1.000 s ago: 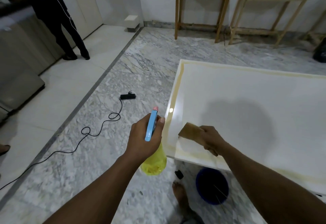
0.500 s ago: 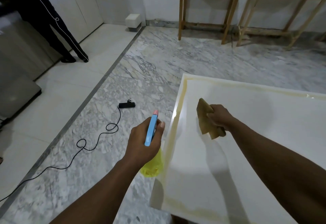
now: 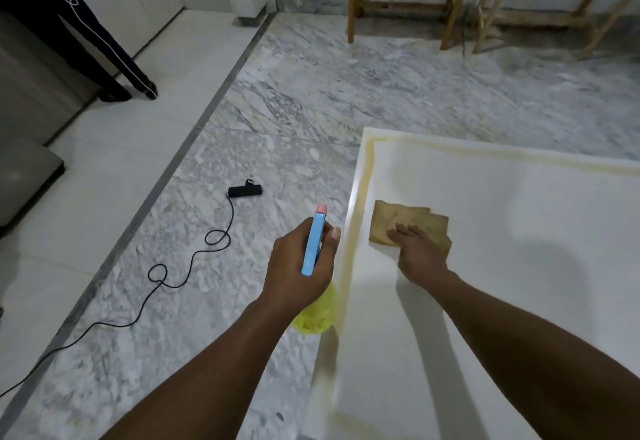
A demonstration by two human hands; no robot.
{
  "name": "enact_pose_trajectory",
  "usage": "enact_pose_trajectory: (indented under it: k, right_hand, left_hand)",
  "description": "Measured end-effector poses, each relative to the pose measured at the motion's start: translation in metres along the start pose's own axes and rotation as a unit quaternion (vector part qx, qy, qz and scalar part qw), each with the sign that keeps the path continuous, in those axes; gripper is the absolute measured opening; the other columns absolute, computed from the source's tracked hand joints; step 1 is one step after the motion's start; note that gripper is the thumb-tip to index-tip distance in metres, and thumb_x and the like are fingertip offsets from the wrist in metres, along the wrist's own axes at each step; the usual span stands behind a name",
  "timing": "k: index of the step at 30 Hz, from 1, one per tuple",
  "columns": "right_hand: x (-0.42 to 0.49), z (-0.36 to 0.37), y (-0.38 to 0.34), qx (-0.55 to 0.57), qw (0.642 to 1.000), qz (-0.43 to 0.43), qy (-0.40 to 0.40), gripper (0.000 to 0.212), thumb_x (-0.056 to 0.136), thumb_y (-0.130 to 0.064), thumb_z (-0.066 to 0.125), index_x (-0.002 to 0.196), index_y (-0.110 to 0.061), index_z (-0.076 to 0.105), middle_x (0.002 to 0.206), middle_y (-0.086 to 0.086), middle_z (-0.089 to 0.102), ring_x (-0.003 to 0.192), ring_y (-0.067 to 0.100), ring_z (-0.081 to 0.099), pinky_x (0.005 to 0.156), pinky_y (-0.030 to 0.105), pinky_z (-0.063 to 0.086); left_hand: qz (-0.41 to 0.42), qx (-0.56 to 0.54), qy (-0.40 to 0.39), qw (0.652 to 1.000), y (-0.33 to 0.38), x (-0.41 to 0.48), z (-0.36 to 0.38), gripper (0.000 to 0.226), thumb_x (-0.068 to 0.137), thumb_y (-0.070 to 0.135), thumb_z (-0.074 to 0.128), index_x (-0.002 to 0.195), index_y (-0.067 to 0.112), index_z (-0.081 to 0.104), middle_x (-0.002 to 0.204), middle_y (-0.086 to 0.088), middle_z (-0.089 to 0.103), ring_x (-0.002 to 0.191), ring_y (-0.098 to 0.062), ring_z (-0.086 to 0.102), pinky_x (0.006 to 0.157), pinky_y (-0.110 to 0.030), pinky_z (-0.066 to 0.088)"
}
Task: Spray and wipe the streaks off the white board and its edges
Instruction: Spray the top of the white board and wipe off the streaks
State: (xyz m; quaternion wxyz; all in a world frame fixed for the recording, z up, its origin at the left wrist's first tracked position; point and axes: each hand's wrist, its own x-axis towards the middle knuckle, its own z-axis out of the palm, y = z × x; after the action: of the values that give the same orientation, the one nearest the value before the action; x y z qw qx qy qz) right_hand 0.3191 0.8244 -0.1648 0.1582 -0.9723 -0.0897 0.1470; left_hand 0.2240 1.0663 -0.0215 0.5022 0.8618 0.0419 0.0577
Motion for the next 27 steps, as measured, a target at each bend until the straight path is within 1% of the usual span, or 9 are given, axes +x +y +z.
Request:
enact_pose_trajectory:
  k: [10,15,17,18,20,22,23,25,27]
  right_hand:
    - [-0.136,0.057,-0.054,0.028,0.998,0.055,0.0,0.053,0.096,-0.005,0.042,0.144,-0.028,0.049,0.161,-0.005,0.031,0.15,0.022,0.022,0.115,0.036,0.03]
    - [-0.203,0.078,-0.096,0.026,0.996,0.08,-0.038,0.052,0.099,-0.014,0.046,0.149,-0.029,0.041,0.163,-0.005,0.026,0.151,0.02,0.019,0.119,0.037,0.023]
    - [-0.22,0.082,-0.104,0.035,0.993,0.092,-0.067,0.049,0.099,-0.02,0.047,0.147,-0.03,0.044,0.16,-0.004,0.032,0.148,0.021,0.027,0.117,0.037,0.026]
    - [-0.228,0.077,-0.11,0.054,0.99,0.107,-0.068,0.045,0.099,-0.022,0.047,0.143,-0.03,0.049,0.155,-0.002,0.041,0.142,0.023,0.037,0.114,0.038,0.031]
    - [-0.234,0.058,-0.117,0.137,0.978,0.15,-0.051,0.038,0.095,-0.022,0.044,0.127,-0.03,0.061,0.134,0.003,0.061,0.119,0.026,0.056,0.101,0.041,0.046]
    - [-0.239,0.026,-0.127,0.251,0.948,0.196,-0.015,0.028,0.091,-0.016,0.044,0.106,-0.022,0.067,0.108,0.008,0.068,0.096,0.029,0.063,0.083,0.045,0.056]
    - [-0.241,0.009,-0.131,0.329,0.92,0.213,0.004,0.023,0.091,-0.013,0.046,0.101,-0.016,0.067,0.101,0.01,0.069,0.091,0.029,0.064,0.077,0.043,0.058]
    - [-0.251,-0.026,-0.143,0.506,0.832,0.228,0.014,0.016,0.091,-0.012,0.054,0.101,-0.008,0.066,0.097,0.014,0.069,0.082,0.027,0.065,0.069,0.038,0.054]
    - [-0.263,-0.054,-0.154,0.665,0.716,0.214,0.01,0.018,0.091,-0.021,0.062,0.101,-0.006,0.065,0.09,0.015,0.068,0.073,0.026,0.066,0.065,0.036,0.052]
  left_hand:
    - [0.063,-0.004,-0.055,0.996,-0.003,-0.055,-0.047,0.029,0.102,0.051,0.059,0.09,0.025,0.062,0.072,-0.01,0.065,0.065,-0.033,0.069,0.068,-0.054,0.063]
    - [0.073,-0.009,-0.074,0.995,-0.019,-0.105,-0.094,0.036,0.101,0.055,0.059,0.085,0.023,0.06,0.069,-0.013,0.063,0.062,-0.035,0.068,0.065,-0.054,0.062]
    - [0.074,-0.003,-0.083,0.994,-0.026,-0.118,-0.109,0.038,0.099,0.058,0.058,0.084,0.023,0.059,0.069,-0.013,0.063,0.063,-0.034,0.069,0.066,-0.056,0.061]
    - [0.077,-0.001,-0.089,0.993,-0.028,-0.124,-0.117,0.039,0.099,0.06,0.058,0.084,0.024,0.06,0.069,-0.013,0.064,0.063,-0.034,0.069,0.066,-0.056,0.061]
    - [0.085,0.003,-0.102,0.991,-0.031,-0.13,-0.131,0.04,0.098,0.061,0.057,0.086,0.023,0.061,0.073,-0.013,0.067,0.064,-0.033,0.07,0.067,-0.056,0.062]
    - [0.09,0.005,-0.112,0.99,-0.03,-0.131,-0.143,0.045,0.098,0.063,0.057,0.087,0.019,0.062,0.075,-0.013,0.067,0.066,-0.034,0.071,0.067,-0.057,0.062]
    - [0.091,0.006,-0.117,0.989,-0.028,-0.129,-0.147,0.047,0.097,0.064,0.057,0.086,0.019,0.061,0.074,-0.013,0.067,0.066,-0.034,0.071,0.066,-0.057,0.062]
    - [0.093,0.01,-0.128,0.987,-0.025,-0.125,-0.152,0.047,0.096,0.065,0.057,0.082,0.02,0.059,0.071,-0.012,0.065,0.066,-0.035,0.069,0.066,-0.058,0.062]
    - [0.089,0.017,-0.142,0.986,-0.018,-0.119,-0.153,0.044,0.095,0.063,0.059,0.08,0.021,0.058,0.07,-0.01,0.064,0.065,-0.034,0.068,0.066,-0.057,0.062]
